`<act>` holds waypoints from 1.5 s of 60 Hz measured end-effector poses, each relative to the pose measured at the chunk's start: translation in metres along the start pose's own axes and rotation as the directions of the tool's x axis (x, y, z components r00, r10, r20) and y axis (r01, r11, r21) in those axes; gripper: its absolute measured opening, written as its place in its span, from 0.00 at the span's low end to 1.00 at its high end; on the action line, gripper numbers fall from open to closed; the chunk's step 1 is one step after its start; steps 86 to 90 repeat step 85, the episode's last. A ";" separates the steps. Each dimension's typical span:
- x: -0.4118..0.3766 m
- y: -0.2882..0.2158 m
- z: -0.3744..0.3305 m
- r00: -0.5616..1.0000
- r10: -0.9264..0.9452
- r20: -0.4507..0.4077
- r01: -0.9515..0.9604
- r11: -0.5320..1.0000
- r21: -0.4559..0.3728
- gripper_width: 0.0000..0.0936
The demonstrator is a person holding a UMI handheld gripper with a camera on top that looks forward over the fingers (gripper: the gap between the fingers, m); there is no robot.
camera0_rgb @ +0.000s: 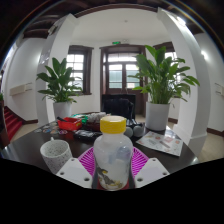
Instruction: Pour water
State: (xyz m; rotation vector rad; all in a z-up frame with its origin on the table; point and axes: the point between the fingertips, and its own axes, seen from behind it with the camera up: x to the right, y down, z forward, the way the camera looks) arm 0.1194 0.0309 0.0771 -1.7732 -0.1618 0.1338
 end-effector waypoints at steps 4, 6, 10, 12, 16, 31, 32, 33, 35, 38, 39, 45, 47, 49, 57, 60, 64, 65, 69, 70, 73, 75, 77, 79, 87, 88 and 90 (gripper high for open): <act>0.000 -0.002 -0.003 1.000 -0.002 -0.006 0.002 1.000 0.002 0.45; 0.000 -0.002 -0.003 1.000 0.002 -0.007 -0.002 1.000 0.005 0.48; 0.000 -0.002 -0.004 1.000 0.005 -0.006 -0.005 1.000 0.001 0.57; -0.001 -0.001 -0.004 1.000 0.004 -0.005 -0.004 1.000 -0.002 0.59; 0.002 0.009 -0.007 1.000 -0.004 -0.025 0.003 0.998 -0.056 0.69; 0.007 0.016 -0.074 0.991 0.026 -0.129 -0.036 0.997 -0.074 0.87; 0.008 0.016 -0.081 0.989 0.032 -0.141 -0.042 0.997 -0.070 0.87; 0.008 0.015 -0.088 0.987 0.039 -0.153 -0.049 0.997 -0.066 0.87; 0.006 0.013 -0.102 0.983 0.052 -0.174 -0.063 0.996 -0.062 0.87; 0.000 0.008 -0.120 0.980 0.064 -0.189 -0.076 0.996 -0.055 0.88; -0.002 0.006 -0.126 0.978 0.069 -0.195 -0.080 0.995 -0.052 0.88; -0.011 -0.008 -0.154 0.968 0.103 -0.229 -0.113 0.993 -0.032 0.88; -0.014 -0.012 -0.161 0.965 0.113 -0.239 -0.122 0.992 -0.024 0.87; -0.016 -0.016 -0.167 0.962 0.115 -0.246 -0.124 0.992 -0.020 0.87; -0.024 -0.033 -0.182 0.964 0.075 -0.254 -0.079 0.997 -0.006 0.87; -0.028 -0.038 -0.186 0.964 0.068 -0.256 -0.070 0.998 0.003 0.87; -0.032 -0.044 -0.190 0.965 0.057 -0.256 -0.056 0.998 0.013 0.87; -0.034 -0.044 -0.190 0.966 0.056 -0.253 -0.054 0.998 0.014 0.87; -0.039 -0.047 -0.194 0.968 0.055 -0.245 -0.051 0.998 0.022 0.87; -0.040 -0.047 -0.195 0.968 0.053 -0.245 -0.049 0.999 0.023 0.87; -0.042 -0.046 -0.194 0.967 0.046 -0.251 -0.043 0.999 0.018 0.87; -0.045 -0.045 -0.194 0.968 0.049 -0.246 -0.047 0.999 0.013 0.87; -0.048 -0.044 -0.193 0.970 0.053 -0.236 -0.052 0.999 0.011 0.87; -0.052 -0.043 -0.192 0.972 0.055 -0.227 -0.054 0.998 0.010 0.87; -0.054 -0.043 -0.189 0.972 0.046 -0.228 -0.043 0.999 0.019 0.88; -0.054 -0.043 -0.189 0.972 0.046 -0.228 -0.043 0.999 0.019 0.88; -0.054 -0.043 -0.189 0.972 0.046 -0.228 -0.043 0.999 0.019 0.88</act>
